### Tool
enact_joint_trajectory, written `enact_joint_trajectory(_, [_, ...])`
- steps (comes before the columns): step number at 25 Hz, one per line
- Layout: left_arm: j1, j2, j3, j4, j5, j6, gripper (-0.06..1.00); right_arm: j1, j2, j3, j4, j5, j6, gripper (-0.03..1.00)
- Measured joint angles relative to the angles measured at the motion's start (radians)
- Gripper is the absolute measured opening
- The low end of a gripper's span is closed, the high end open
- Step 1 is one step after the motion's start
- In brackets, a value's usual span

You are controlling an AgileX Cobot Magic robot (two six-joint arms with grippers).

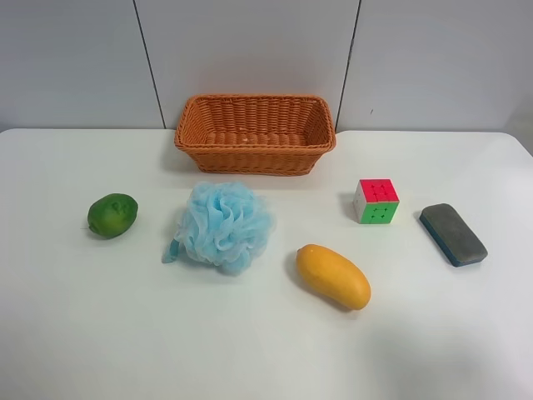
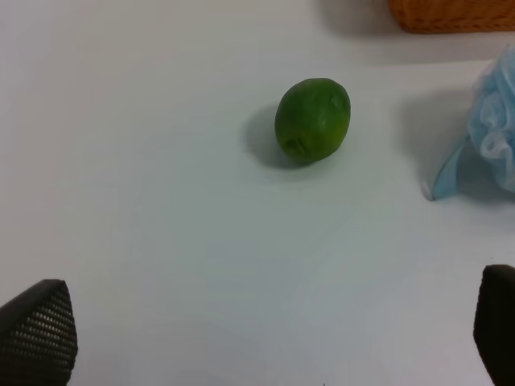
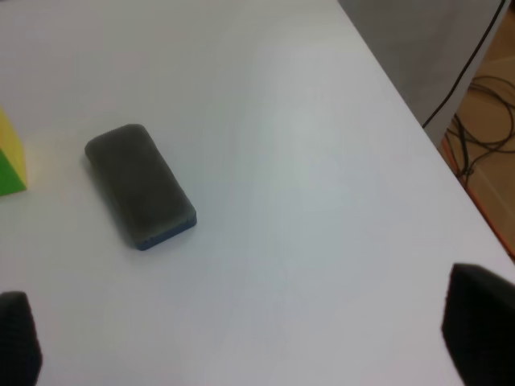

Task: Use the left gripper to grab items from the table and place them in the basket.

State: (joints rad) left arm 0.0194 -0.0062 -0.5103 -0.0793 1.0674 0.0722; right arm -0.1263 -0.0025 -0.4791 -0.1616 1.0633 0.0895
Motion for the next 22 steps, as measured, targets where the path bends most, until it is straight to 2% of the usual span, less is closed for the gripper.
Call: enact_joint_trajectory(22, [0.0,0.0,0.0,0.0,0.0,0.0,1.0,0.0,0.0,0.0,0.0,0.0,0.0,0.99])
